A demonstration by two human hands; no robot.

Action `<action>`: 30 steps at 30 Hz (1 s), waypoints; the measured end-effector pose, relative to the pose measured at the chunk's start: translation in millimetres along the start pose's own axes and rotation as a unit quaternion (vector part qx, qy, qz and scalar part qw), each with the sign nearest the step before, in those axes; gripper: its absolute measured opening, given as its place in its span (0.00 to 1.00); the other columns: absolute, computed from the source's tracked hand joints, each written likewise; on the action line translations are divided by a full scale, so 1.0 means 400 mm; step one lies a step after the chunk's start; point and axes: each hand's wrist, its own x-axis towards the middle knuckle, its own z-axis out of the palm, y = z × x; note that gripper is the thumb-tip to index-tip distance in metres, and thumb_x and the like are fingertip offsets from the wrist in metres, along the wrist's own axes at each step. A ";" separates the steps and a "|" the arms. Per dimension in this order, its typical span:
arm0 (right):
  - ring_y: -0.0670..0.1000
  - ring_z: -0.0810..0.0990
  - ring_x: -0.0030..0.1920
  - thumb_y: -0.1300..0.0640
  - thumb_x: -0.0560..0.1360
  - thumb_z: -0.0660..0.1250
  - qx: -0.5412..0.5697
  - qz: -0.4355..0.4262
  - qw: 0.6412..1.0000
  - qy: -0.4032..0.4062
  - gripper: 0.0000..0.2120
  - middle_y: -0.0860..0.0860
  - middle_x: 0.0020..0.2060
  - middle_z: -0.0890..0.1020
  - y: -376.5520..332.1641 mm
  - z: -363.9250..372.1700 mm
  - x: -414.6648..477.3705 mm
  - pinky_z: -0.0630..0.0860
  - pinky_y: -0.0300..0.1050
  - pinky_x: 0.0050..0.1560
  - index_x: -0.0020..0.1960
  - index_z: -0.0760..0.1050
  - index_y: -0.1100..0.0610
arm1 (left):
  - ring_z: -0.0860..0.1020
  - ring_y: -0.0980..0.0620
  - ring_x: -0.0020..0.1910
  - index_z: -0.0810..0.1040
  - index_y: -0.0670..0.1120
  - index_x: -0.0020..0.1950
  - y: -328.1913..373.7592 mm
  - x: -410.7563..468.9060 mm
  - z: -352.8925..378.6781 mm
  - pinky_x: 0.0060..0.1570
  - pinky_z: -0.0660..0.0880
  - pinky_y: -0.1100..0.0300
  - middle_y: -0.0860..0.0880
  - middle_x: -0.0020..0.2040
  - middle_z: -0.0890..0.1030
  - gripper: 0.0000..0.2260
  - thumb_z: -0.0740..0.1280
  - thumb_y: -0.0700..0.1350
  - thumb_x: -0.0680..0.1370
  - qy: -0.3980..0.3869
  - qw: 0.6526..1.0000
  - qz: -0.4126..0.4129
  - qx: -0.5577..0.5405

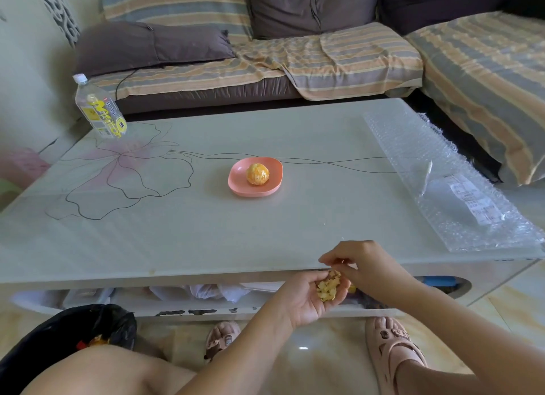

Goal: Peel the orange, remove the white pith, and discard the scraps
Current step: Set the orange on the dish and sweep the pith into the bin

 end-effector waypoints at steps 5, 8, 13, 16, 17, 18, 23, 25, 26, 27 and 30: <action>0.34 0.77 0.43 0.64 0.76 0.64 -0.053 -0.057 0.997 -0.026 0.13 0.41 0.46 0.82 0.009 -0.059 0.069 0.70 0.24 0.50 0.55 0.81 0.52 | 0.83 0.43 0.40 0.81 0.30 0.45 0.008 0.008 -0.004 0.42 0.81 0.54 0.37 0.44 0.82 0.16 0.56 0.35 0.80 -0.014 1.000 -0.016 -0.020; 0.42 0.77 0.55 0.65 0.76 0.59 -0.109 -0.056 0.992 -0.035 0.18 0.46 0.57 0.81 0.019 -0.087 0.126 0.64 0.25 0.54 0.61 0.78 0.53 | 0.83 0.43 0.41 0.81 0.30 0.46 0.010 0.009 -0.009 0.42 0.82 0.54 0.37 0.46 0.82 0.15 0.56 0.35 0.80 -0.008 1.000 -0.014 -0.014; 0.45 0.66 0.69 0.67 0.77 0.52 -0.190 -0.023 0.975 -0.113 0.26 0.43 0.69 0.69 0.059 -0.073 0.169 0.61 0.36 0.68 0.70 0.68 0.48 | 0.83 0.43 0.41 0.81 0.30 0.46 0.013 0.012 -0.020 0.43 0.81 0.54 0.37 0.46 0.82 0.16 0.56 0.35 0.80 0.001 1.000 -0.010 -0.001; 0.44 0.65 0.70 0.68 0.76 0.51 -0.227 -0.039 0.965 -0.121 0.28 0.42 0.71 0.67 0.078 -0.064 0.166 0.59 0.34 0.67 0.71 0.66 0.47 | 0.83 0.42 0.42 0.81 0.29 0.46 0.015 0.009 -0.024 0.44 0.81 0.53 0.37 0.46 0.82 0.16 0.56 0.35 0.80 0.002 1.000 -0.008 0.001; 0.44 0.65 0.70 0.68 0.76 0.51 -0.236 -0.046 0.964 -0.117 0.28 0.41 0.71 0.67 0.082 -0.065 0.164 0.60 0.34 0.67 0.71 0.67 0.47 | 0.83 0.42 0.42 0.81 0.29 0.46 0.015 0.008 -0.025 0.44 0.81 0.53 0.36 0.47 0.82 0.16 0.56 0.35 0.80 0.002 1.000 -0.007 0.001; 0.44 0.66 0.69 0.68 0.76 0.51 -0.244 -0.053 0.961 -0.115 0.28 0.41 0.70 0.67 0.087 -0.065 0.161 0.62 0.35 0.67 0.71 0.67 0.47 | 0.83 0.42 0.42 0.81 0.29 0.46 0.016 0.007 -0.026 0.44 0.81 0.53 0.36 0.47 0.82 0.15 0.56 0.35 0.80 0.002 1.000 -0.006 0.001; 0.44 0.66 0.69 0.67 0.78 0.52 -0.277 -0.078 0.950 -0.118 0.26 0.42 0.71 0.66 0.108 -0.071 0.108 0.63 0.35 0.67 0.71 0.66 0.47 | 0.83 0.41 0.43 0.81 0.29 0.47 0.019 0.006 -0.024 0.46 0.81 0.52 0.35 0.48 0.82 0.15 0.56 0.34 0.80 0.004 1.000 -0.007 0.006; 0.44 0.66 0.69 0.66 0.78 0.52 -0.273 -0.083 0.952 -0.109 0.26 0.42 0.70 0.67 0.116 -0.071 0.077 0.62 0.33 0.65 0.71 0.66 0.47 | 0.83 0.40 0.44 0.80 0.28 0.48 0.017 0.005 -0.018 0.48 0.80 0.52 0.34 0.48 0.82 0.15 0.56 0.34 0.80 0.001 1.000 -0.005 0.010; 0.44 0.67 0.68 0.67 0.78 0.53 -0.268 -0.083 0.954 -0.104 0.25 0.43 0.70 0.68 0.120 -0.069 0.062 0.63 0.34 0.65 0.71 0.67 0.48 | 0.83 0.40 0.45 0.80 0.28 0.48 0.015 0.004 -0.015 0.48 0.80 0.52 0.34 0.49 0.82 0.14 0.56 0.34 0.80 -0.002 1.000 -0.004 0.013; 0.45 0.69 0.67 0.67 0.77 0.53 -0.260 -0.083 0.957 -0.100 0.25 0.43 0.69 0.69 0.122 -0.070 0.048 0.64 0.35 0.65 0.70 0.68 0.48 | 0.83 0.40 0.45 0.80 0.28 0.48 0.014 0.003 -0.012 0.48 0.80 0.51 0.34 0.49 0.82 0.14 0.56 0.34 0.80 -0.006 1.000 -0.004 0.014; 0.46 0.74 0.63 0.66 0.76 0.56 -0.217 -0.091 0.969 -0.075 0.22 0.45 0.64 0.75 0.128 -0.066 0.011 0.66 0.30 0.62 0.66 0.74 0.51 | 0.83 0.39 0.46 0.80 0.28 0.49 0.011 -0.001 -0.007 0.50 0.79 0.51 0.34 0.50 0.81 0.14 0.57 0.33 0.80 -0.010 1.000 -0.003 0.019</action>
